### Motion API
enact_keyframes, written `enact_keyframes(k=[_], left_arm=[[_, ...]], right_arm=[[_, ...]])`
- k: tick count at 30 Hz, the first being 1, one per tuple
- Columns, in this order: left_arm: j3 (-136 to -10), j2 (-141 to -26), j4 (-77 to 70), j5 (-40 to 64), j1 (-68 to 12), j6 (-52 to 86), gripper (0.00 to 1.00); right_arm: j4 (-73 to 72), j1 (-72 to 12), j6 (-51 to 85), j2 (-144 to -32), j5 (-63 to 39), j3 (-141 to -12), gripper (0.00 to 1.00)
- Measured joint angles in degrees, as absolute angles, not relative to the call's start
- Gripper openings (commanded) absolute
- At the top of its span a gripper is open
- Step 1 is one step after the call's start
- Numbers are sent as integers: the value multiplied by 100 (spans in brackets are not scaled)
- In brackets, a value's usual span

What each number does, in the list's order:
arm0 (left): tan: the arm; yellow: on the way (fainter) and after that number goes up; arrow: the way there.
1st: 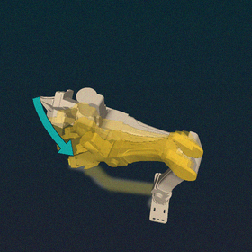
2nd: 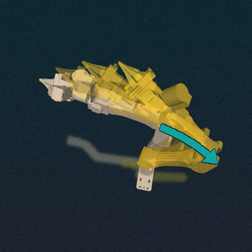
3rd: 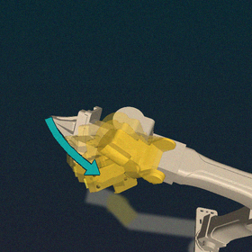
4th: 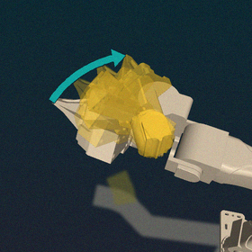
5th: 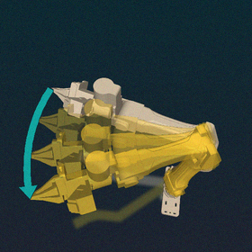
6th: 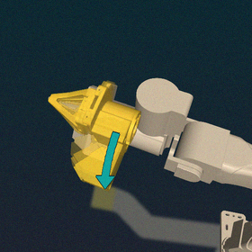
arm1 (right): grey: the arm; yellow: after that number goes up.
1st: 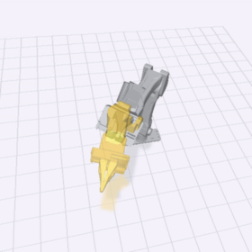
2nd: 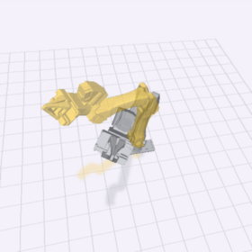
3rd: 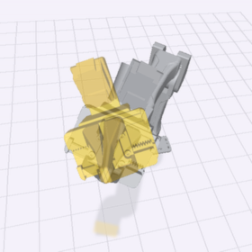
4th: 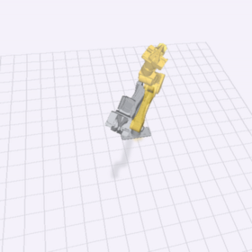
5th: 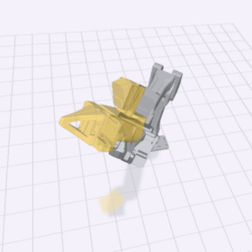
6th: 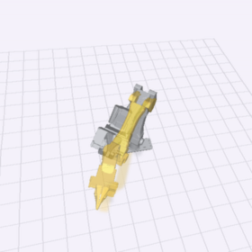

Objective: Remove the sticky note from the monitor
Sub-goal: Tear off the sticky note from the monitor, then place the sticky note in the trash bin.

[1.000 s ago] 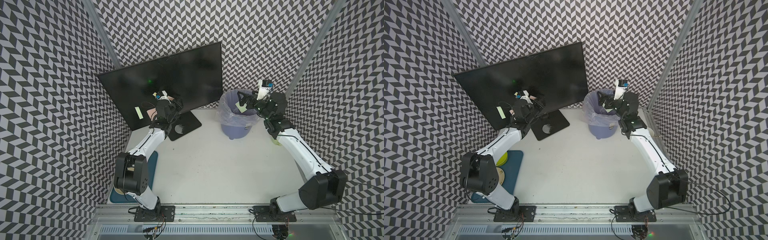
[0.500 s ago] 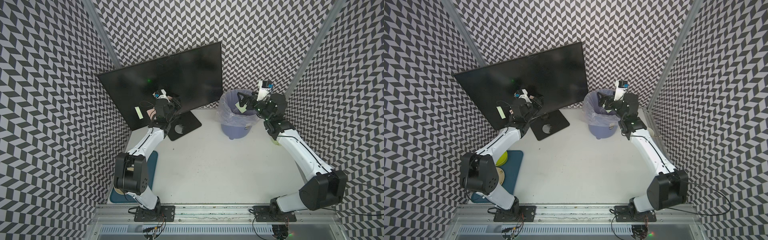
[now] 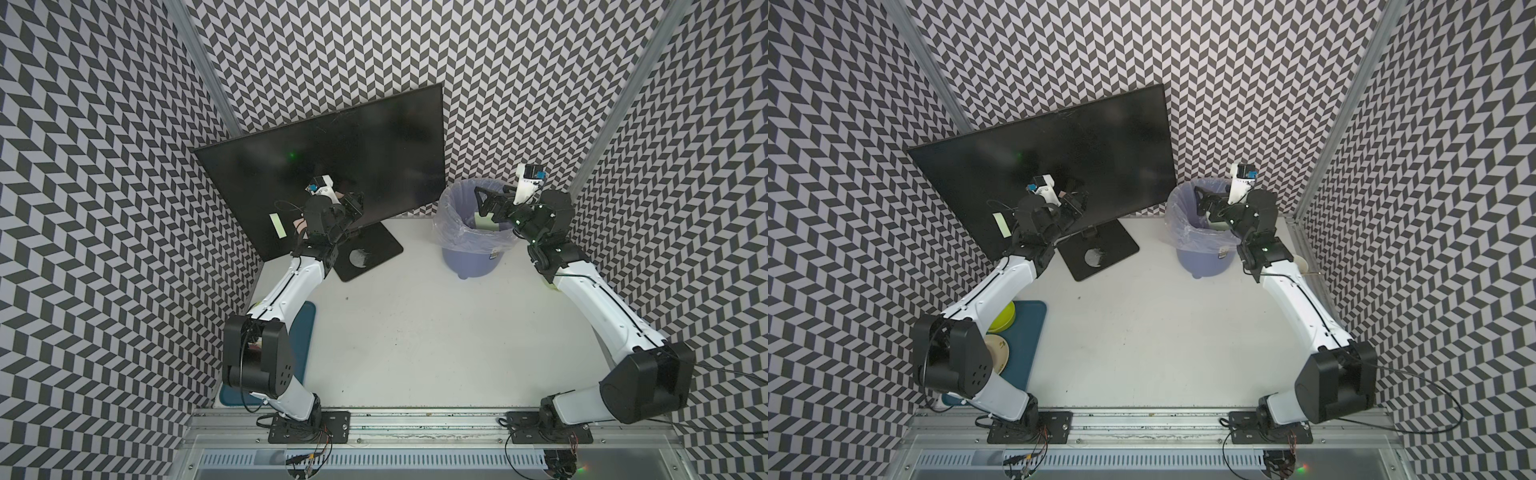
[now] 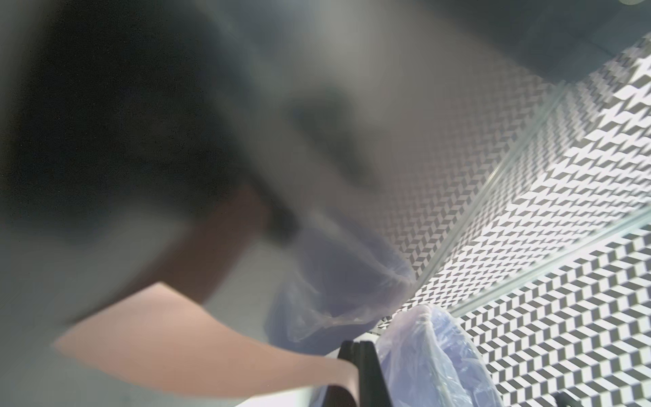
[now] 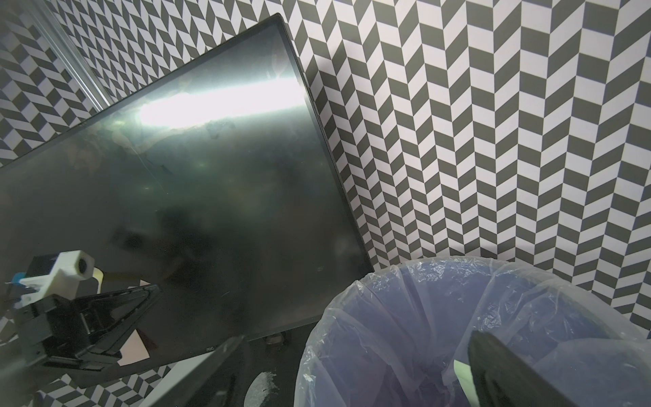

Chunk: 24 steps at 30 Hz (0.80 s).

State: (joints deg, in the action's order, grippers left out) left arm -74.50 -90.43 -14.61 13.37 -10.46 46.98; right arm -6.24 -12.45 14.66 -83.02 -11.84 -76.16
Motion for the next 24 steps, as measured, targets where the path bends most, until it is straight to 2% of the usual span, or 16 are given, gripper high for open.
enact_keyframes(k=[12, 24], left_arm=[[-7714, -8731, -908, 2080, -1208, 4195, 0], [-8980, -9129, 370, 2657, -2324, 2473, 0]], right_arm=[[-655, -1245, 1505, -8252, -1326, -7588, 99], [-996, -1262, 1787, -7942, -2110, -7369, 99]])
